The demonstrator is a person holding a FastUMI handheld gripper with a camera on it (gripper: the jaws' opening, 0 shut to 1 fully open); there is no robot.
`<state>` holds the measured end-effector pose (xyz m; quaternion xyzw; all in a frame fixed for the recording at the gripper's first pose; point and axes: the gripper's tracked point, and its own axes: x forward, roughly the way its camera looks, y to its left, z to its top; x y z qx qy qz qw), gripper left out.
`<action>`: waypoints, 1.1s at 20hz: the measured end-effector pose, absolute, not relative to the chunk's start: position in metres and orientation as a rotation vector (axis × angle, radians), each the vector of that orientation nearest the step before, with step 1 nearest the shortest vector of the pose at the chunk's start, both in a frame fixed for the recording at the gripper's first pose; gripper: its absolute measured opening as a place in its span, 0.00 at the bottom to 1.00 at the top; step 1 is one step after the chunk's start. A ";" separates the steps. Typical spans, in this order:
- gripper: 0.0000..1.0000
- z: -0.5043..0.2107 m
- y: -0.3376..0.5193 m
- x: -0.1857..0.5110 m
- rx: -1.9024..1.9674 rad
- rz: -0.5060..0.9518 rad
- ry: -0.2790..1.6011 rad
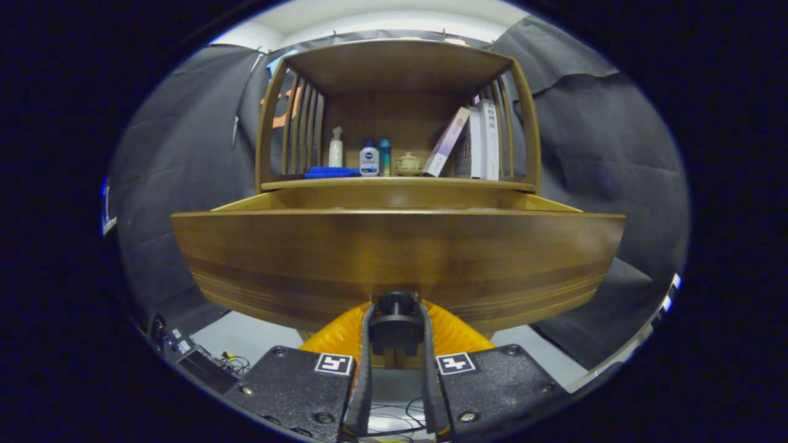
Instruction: Pull open the drawer, take out the items inside it, and place them on the countertop above the cabinet.
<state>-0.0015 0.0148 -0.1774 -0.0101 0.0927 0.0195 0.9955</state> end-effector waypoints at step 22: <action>0.99 0.025 0.008 0.092 0.003 0.065 0.445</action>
